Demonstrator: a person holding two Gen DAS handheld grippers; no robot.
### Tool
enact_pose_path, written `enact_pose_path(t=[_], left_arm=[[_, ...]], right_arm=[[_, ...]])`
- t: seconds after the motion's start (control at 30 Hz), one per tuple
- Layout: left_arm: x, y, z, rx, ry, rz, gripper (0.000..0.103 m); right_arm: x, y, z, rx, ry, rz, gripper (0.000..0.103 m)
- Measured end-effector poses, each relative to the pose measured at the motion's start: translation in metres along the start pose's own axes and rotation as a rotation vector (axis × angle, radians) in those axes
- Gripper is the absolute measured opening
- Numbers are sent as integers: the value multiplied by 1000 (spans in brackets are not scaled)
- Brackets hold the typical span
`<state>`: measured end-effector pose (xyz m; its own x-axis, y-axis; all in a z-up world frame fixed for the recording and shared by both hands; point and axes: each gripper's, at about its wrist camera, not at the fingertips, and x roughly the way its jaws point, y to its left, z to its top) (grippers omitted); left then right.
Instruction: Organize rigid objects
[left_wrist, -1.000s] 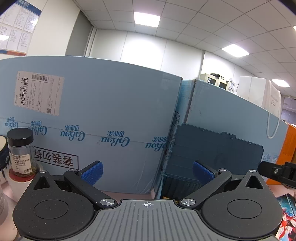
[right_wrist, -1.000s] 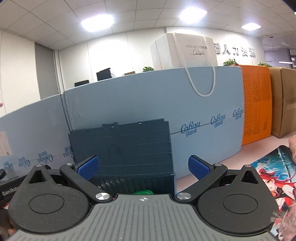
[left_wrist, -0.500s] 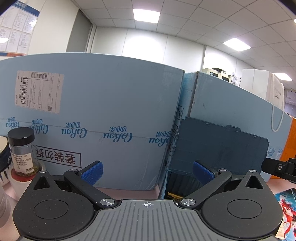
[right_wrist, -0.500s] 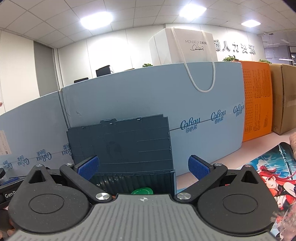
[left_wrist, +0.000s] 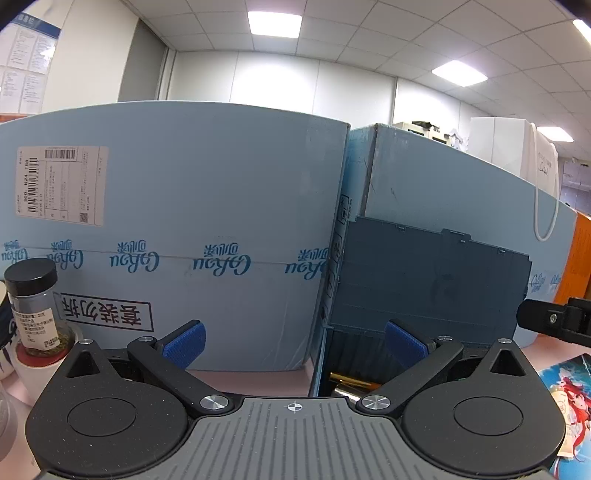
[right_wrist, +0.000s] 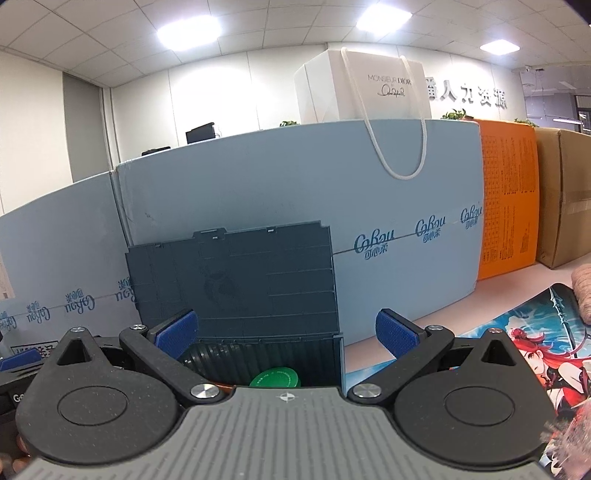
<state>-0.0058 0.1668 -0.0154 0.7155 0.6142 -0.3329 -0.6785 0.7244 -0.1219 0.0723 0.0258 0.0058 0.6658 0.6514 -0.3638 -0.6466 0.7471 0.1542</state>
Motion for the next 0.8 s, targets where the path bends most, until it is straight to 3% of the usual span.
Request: enact_pose_path(t=[0.8], left_arm=[[-11, 4, 8, 0, -26, -24, 103]], right_arm=[[5, 5, -3, -7, 21, -21, 103]])
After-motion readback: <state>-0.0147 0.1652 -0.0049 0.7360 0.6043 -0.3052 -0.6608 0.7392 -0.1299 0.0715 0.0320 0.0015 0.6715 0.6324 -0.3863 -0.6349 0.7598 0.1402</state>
